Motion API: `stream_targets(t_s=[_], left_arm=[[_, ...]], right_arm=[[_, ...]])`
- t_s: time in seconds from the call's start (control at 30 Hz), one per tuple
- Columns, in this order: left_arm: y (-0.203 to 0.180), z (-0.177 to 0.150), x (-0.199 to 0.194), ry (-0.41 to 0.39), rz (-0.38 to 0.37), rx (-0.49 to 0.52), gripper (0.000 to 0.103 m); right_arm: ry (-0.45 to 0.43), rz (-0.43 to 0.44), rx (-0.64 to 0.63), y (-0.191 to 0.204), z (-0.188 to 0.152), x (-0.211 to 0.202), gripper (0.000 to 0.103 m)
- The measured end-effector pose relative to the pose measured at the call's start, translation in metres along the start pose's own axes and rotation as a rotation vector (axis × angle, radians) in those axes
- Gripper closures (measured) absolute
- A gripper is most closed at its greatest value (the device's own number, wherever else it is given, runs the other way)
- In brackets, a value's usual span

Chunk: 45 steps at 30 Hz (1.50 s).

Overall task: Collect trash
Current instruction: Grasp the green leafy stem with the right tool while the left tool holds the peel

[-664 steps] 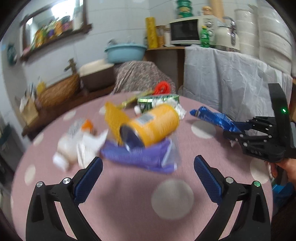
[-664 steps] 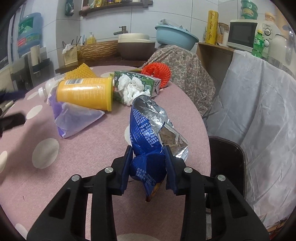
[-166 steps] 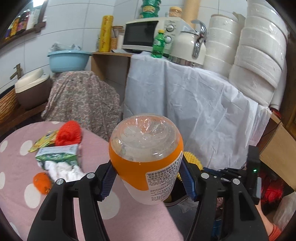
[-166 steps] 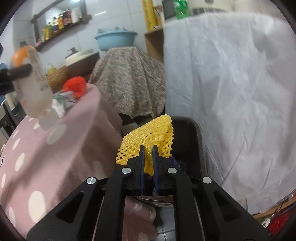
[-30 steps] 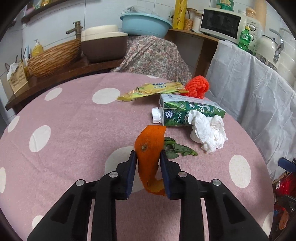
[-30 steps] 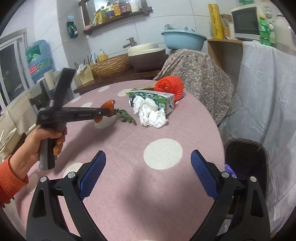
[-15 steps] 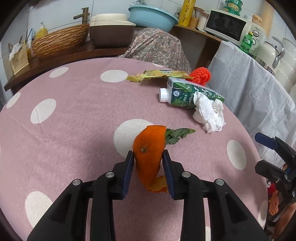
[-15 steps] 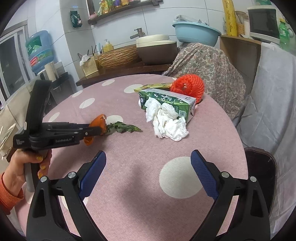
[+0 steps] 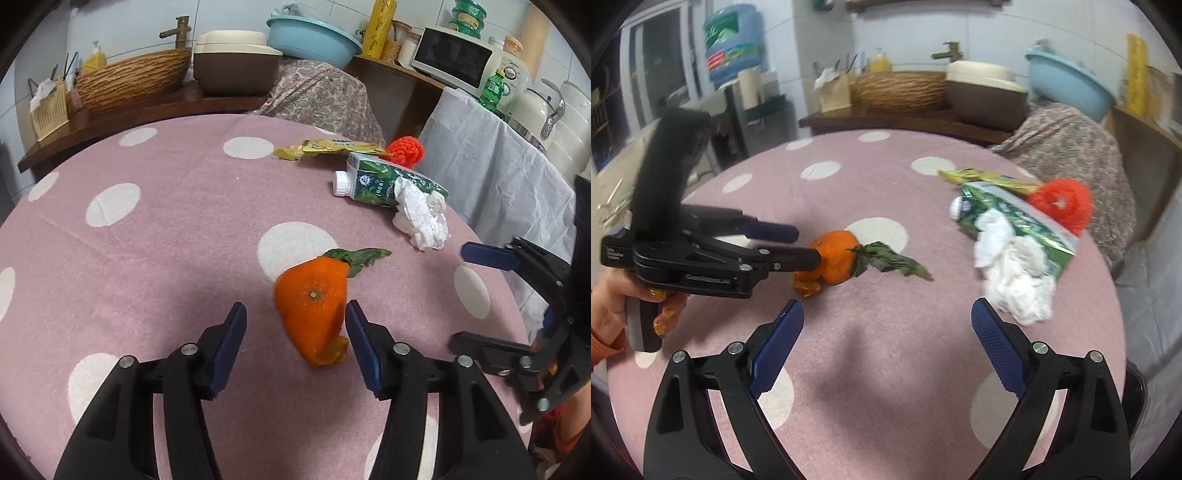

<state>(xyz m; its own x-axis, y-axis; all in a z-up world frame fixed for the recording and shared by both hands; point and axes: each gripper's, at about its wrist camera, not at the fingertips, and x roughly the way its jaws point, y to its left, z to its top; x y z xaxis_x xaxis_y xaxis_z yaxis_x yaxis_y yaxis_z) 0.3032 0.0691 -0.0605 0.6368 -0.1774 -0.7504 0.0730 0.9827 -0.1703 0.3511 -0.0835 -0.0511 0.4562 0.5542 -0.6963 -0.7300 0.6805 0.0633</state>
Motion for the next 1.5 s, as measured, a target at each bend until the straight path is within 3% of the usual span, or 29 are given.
stream_targets(t_s=[0.13,0.27,0.37,0.53,0.9,1.13,1.33,1.43,1.5], left_arm=[[-0.002,0.0,0.001,0.006,-0.03,-0.006,0.044],[-0.014,-0.001,0.004,-0.002,0.011,0.053,0.042],[-0.022,-0.002,0.01,0.005,0.037,0.091,0.068],[-0.018,-0.008,0.002,-0.013,0.047,0.069,0.082],[0.011,-0.027,-0.03,-0.028,0.043,-0.017,0.084],[0.019,-0.036,-0.031,-0.017,0.036,-0.042,0.084],[0.017,-0.039,-0.03,-0.013,0.032,-0.036,0.084],[0.017,-0.039,-0.03,-0.012,0.028,-0.036,0.084],[0.017,-0.039,-0.03,-0.012,0.028,-0.035,0.084]], right_arm=[[0.041,-0.044,-0.021,-0.003,0.01,0.019,0.021],[0.033,-0.046,0.008,-0.011,0.011,0.017,0.021],[0.028,-0.054,0.027,-0.015,0.008,0.011,0.021],[0.032,-0.055,0.037,-0.018,0.008,0.01,0.021],[0.099,-0.018,-0.113,0.011,0.026,0.043,0.025],[0.145,-0.017,-0.121,0.003,0.036,0.068,0.026],[0.181,0.011,-0.152,0.006,0.036,0.082,0.036],[0.173,0.034,-0.154,0.01,0.035,0.081,0.049],[0.174,0.049,-0.142,0.011,0.034,0.079,0.071]])
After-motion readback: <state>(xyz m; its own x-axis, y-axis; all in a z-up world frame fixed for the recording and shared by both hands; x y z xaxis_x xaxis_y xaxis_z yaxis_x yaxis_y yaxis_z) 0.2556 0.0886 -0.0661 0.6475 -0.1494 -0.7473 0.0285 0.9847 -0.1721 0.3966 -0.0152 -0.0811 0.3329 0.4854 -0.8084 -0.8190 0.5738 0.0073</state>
